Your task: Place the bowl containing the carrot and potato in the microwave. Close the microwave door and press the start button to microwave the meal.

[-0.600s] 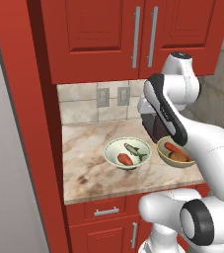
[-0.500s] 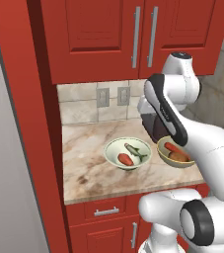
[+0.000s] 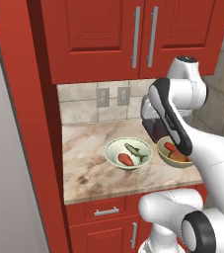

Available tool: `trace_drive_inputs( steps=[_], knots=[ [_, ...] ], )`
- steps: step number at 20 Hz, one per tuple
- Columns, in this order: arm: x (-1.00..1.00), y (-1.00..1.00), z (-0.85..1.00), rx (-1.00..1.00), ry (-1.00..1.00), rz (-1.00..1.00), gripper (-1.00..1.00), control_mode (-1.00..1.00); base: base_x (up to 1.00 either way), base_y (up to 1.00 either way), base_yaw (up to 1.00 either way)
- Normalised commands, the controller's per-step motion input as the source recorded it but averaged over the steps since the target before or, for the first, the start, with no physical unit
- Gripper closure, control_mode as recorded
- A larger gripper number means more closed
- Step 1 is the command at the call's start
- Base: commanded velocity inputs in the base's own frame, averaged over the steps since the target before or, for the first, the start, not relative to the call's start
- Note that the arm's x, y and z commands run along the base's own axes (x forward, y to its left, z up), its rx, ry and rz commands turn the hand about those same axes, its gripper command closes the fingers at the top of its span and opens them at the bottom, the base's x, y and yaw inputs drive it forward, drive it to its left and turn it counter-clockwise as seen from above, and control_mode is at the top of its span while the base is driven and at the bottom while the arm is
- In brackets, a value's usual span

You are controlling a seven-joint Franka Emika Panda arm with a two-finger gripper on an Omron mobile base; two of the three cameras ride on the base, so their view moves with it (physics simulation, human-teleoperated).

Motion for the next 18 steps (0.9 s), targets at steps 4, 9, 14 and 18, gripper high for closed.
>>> trace_drive_inputs(
  steps=[4, 9, 14, 18],
  knots=[
    [-0.47, -0.18, -0.46, 0.01, -0.1, -0.14, -1.0, -1.0, 0.0, 0.0, 0.0],
    [-0.43, -0.35, -0.57, 0.07, -0.12, -0.23, -1.0, -1.0, 0.0, 0.0, 0.0],
    [-0.13, -0.25, -0.43, 0.1, -0.08, -0.28, -1.0, -1.0, 0.0, 0.0, 0.0],
    [-0.01, -0.18, -0.3, 0.07, -0.03, -0.32, -1.0, -1.0, 0.0, 0.0, 0.0]
  ],
)
